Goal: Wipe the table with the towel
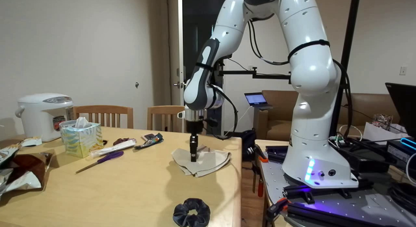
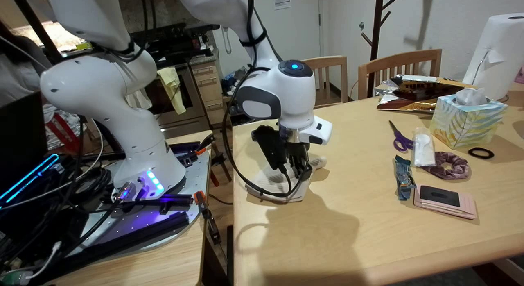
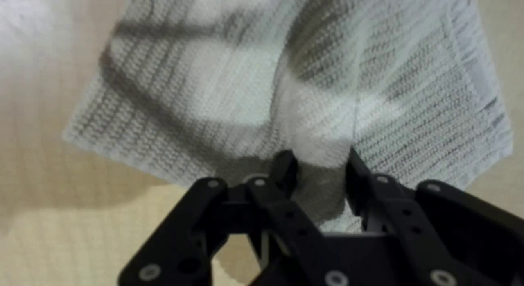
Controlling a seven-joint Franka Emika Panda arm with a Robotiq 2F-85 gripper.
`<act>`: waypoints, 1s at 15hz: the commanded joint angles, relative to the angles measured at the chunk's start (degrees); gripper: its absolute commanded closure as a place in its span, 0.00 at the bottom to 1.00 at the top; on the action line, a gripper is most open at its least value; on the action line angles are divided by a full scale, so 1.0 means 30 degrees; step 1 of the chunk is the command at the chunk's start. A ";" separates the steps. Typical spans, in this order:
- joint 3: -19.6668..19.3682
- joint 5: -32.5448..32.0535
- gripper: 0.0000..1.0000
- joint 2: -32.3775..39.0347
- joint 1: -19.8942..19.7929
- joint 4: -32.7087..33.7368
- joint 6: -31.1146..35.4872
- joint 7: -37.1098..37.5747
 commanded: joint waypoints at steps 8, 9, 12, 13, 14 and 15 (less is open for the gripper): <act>-0.1720 0.0382 0.00 -0.1821 0.3379 0.0041 -0.2516 -0.0369; -0.1677 0.0579 0.00 -0.2112 0.3461 -0.0076 -0.2461 -0.0491; -0.1668 0.0789 0.00 -0.2986 0.3937 -0.0287 -0.2388 -0.0646; -0.1675 0.0745 0.00 -0.3290 0.4162 -0.0333 -0.2411 -0.0728; -0.1656 0.0680 0.00 -0.3666 0.4434 -0.0393 -0.2406 -0.0874; -0.1616 0.0764 0.00 -0.3981 0.4680 -0.0402 -0.2448 -0.1044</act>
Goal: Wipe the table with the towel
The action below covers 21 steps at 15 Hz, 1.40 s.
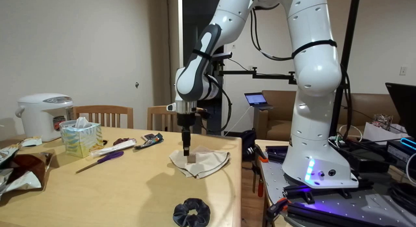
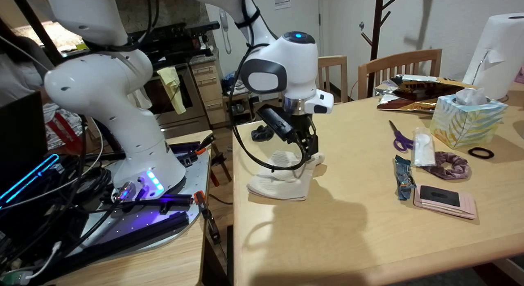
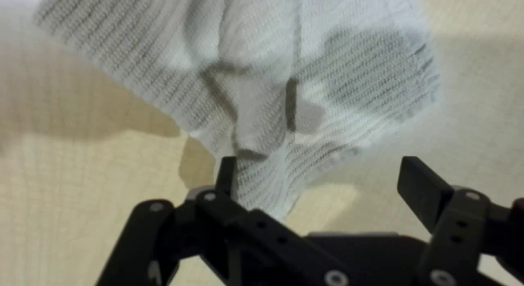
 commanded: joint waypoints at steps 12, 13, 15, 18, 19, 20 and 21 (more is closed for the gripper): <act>-0.1968 -0.3041 0.00 -0.5616 0.6313 -0.0117 -0.2483 0.0027; -0.2132 -0.3158 0.00 -0.5662 0.6563 -0.0099 -0.2192 0.1431; -0.2390 -0.2890 0.00 -0.5633 0.6882 0.0008 -0.1984 0.3407; -0.2677 -0.2447 0.00 -0.5596 0.7160 0.0078 -0.1727 0.5347; -0.2741 -0.2212 0.00 -0.5556 0.7211 0.0143 -0.1775 0.5664; -0.2824 -0.2195 0.00 -0.5508 0.7259 0.0202 -0.1860 0.6059; -0.2879 -0.2217 0.00 -0.5488 0.7296 0.0213 -0.1832 0.6394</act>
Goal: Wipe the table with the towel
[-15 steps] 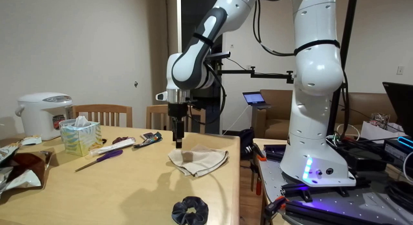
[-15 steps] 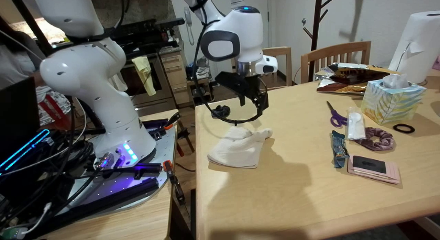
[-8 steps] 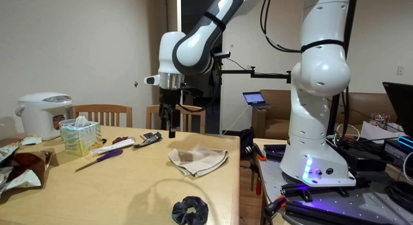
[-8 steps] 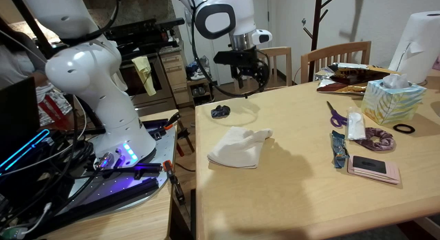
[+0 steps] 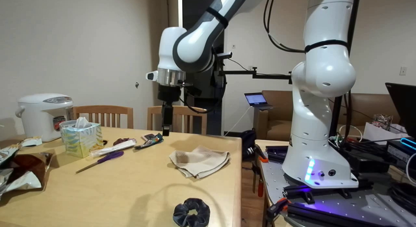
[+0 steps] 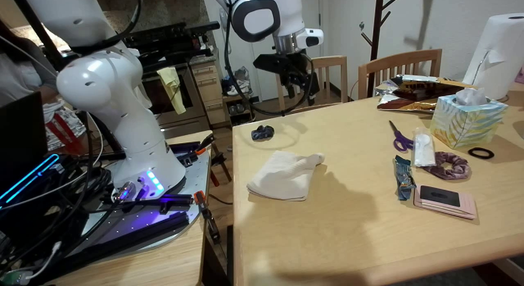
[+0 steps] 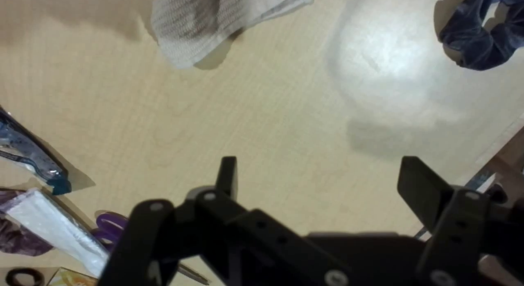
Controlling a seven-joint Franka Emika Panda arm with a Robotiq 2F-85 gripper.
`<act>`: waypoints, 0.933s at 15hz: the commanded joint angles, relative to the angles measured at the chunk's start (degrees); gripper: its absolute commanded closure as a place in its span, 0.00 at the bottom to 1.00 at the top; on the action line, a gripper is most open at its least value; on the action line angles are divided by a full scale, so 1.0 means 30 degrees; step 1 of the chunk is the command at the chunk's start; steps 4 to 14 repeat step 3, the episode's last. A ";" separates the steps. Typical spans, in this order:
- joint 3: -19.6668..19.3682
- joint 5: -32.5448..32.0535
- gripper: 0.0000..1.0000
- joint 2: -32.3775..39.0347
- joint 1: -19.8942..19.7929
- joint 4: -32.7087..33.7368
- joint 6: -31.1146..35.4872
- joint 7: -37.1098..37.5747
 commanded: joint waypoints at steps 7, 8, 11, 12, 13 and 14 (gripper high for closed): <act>-0.0390 -0.0055 0.00 -0.0009 0.0329 0.0037 -0.0060 0.0538; -0.0390 -0.0055 0.00 -0.0009 0.0329 0.0037 -0.0060 0.0538; -0.0390 -0.0055 0.00 -0.0009 0.0329 0.0037 -0.0060 0.0538; -0.0390 -0.0055 0.00 -0.0009 0.0329 0.0037 -0.0060 0.0538; -0.0390 -0.0055 0.00 -0.0009 0.0329 0.0037 -0.0060 0.0538; -0.0390 -0.0055 0.00 -0.0009 0.0329 0.0037 -0.0060 0.0538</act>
